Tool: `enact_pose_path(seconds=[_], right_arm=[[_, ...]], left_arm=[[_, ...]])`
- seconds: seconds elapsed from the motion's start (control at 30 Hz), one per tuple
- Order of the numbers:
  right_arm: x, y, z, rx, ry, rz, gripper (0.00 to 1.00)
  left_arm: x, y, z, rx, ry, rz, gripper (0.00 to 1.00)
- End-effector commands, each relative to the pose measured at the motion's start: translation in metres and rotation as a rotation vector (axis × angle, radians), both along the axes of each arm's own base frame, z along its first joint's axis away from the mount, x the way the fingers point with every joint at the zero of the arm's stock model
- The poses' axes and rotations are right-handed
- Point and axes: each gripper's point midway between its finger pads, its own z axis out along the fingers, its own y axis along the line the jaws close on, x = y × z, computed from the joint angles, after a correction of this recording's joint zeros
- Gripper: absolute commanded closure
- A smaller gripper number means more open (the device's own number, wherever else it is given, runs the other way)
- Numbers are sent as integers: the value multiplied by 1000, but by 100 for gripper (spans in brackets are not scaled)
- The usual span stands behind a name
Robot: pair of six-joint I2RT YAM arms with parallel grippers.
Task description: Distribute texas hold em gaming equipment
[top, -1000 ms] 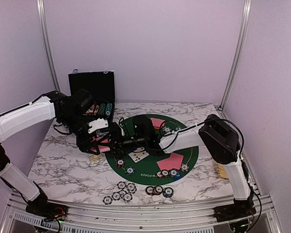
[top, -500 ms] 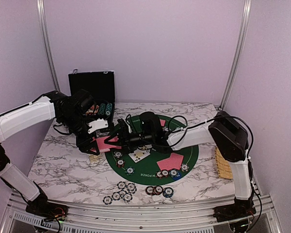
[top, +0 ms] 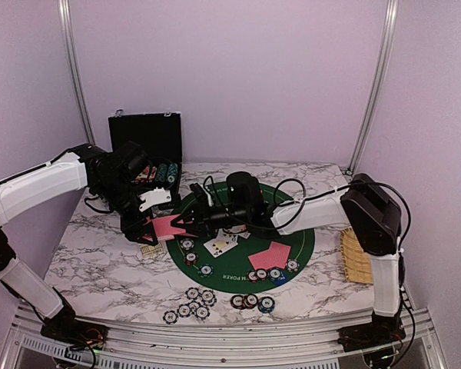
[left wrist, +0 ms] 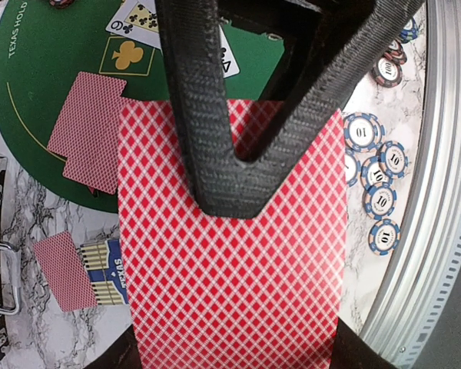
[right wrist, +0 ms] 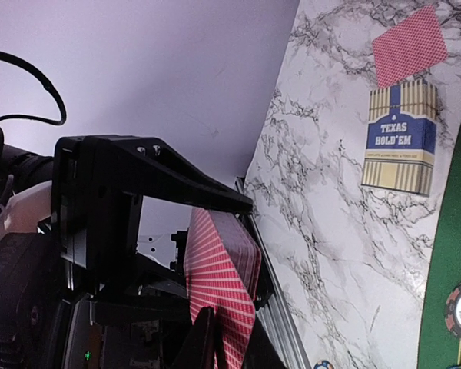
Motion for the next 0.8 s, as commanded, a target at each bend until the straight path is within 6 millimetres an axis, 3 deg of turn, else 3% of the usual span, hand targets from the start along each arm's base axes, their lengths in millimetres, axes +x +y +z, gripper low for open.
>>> enact_pose_path(seconds=[0.0,0.13,0.47,0.63,0.77], right_arm=[[1,-9,15,-1,-21,-1,91],[4,-19,11,-33,-21,-6,97],[18,-58,-1,-102,-21,-45,100],[48,-98,-2,-135,-40,-122,100],[82,-147,-15,-203,-39,-230,100]], left_arm=[[0,2,11,-19,-32,-7,100],[-1,4,9,-12,-30,-8,100],[0,4,9,-10,-30,-8,100],[1,4,8,-7,-30,-7,100],[1,5,9,-6,-31,-4,100]])
